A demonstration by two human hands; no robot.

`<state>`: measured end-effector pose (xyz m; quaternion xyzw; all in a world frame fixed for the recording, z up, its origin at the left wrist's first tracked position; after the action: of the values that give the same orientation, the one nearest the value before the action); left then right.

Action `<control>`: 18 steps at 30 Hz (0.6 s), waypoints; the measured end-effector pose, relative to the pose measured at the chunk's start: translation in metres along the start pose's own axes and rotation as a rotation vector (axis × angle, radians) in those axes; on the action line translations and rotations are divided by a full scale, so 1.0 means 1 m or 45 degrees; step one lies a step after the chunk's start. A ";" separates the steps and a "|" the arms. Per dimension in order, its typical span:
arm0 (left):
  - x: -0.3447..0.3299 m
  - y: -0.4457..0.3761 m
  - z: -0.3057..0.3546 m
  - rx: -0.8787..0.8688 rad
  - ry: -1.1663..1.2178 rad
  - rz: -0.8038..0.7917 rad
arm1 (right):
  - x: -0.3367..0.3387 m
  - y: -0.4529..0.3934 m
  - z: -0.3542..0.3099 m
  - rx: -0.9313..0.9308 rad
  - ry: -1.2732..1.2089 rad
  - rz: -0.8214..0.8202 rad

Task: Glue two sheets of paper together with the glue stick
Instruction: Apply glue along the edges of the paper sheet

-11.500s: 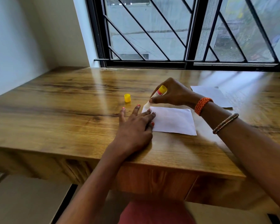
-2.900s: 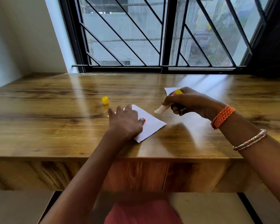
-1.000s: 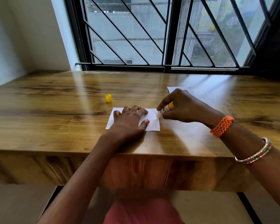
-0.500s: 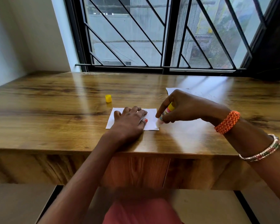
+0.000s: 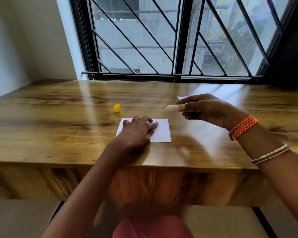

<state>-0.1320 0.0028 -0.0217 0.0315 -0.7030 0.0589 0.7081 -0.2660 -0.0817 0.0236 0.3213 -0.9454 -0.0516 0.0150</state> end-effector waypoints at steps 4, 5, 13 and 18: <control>0.000 0.002 0.000 0.011 0.004 0.030 | 0.006 -0.006 0.009 0.042 0.047 0.059; 0.000 0.002 0.000 0.011 0.004 0.036 | 0.005 -0.006 0.009 0.083 0.143 0.068; 0.001 0.004 0.001 0.018 -0.006 0.058 | -0.007 0.006 -0.003 0.358 0.775 0.215; 0.000 0.004 0.000 0.026 0.002 0.076 | -0.022 0.016 -0.010 0.396 0.892 0.149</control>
<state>-0.1320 0.0066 -0.0215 0.0177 -0.7023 0.0871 0.7063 -0.2581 -0.0567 0.0349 0.2635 -0.8963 0.2063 0.2911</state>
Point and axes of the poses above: each hand's wrist, its own y-axis away from the middle knuckle, its own x-axis out of the back of the hand, z = x × y, the point moved 10 cm from there along -y, towards the middle knuckle, and after that the axes turned 10 degrees about -y, right-handed, at the moved point
